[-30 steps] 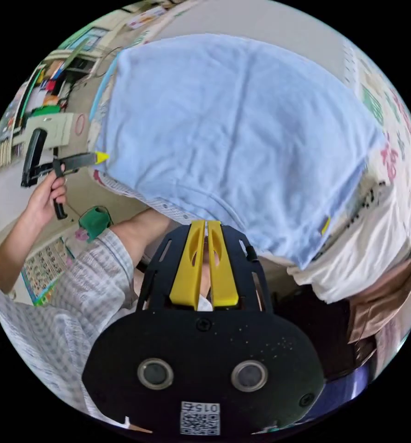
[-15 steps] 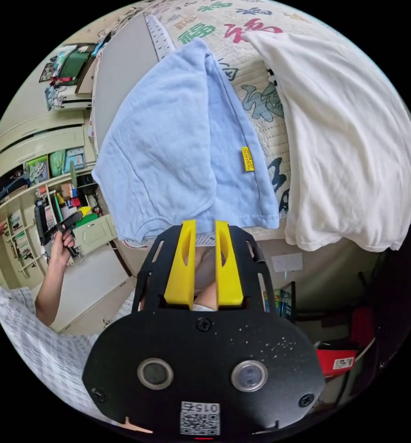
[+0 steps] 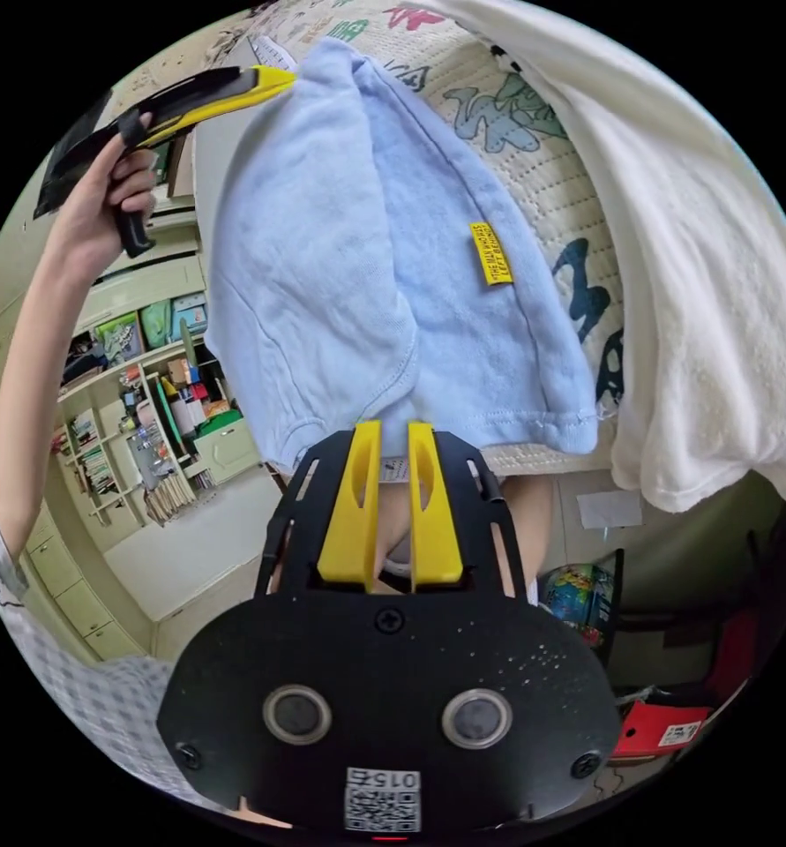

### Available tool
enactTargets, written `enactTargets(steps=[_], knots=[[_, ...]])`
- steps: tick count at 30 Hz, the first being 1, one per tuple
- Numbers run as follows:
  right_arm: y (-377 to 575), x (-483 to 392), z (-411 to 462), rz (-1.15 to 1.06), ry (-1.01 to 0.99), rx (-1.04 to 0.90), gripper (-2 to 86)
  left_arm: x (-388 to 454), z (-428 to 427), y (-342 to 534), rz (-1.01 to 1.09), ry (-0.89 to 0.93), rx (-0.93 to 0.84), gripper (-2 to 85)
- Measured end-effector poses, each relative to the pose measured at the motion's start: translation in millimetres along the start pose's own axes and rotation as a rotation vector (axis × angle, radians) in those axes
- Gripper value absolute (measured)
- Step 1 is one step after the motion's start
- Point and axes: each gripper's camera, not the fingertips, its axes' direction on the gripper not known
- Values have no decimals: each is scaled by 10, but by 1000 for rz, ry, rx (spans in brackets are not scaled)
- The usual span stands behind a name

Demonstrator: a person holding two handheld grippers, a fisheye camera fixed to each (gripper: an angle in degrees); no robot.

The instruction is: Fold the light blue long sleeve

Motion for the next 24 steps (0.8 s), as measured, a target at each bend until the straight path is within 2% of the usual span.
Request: enactTargets(steps=[4,8,14,19,22,24], knots=[[36,-140,-293,19,-76,69,83,60,-23,-286,-53,16,-6,38],[-44,-243,-376,72,-108,54,101,119,-56,-406,-95,25,-31,22],[231,-255,-775,29,-165,96,107,304,-138,-547,-60,3,-79,12],[68,-479,-912,-8,-98,114,107,454,-232,-643,-25,-15,-104,6],[-87,-572,-775,16,-43,23,62,511,-246,-710,-4,-30,-130,1],[-30,-635,-825,-5,-10,44,36,520,-251,-755,-5,-35,-142,-3]])
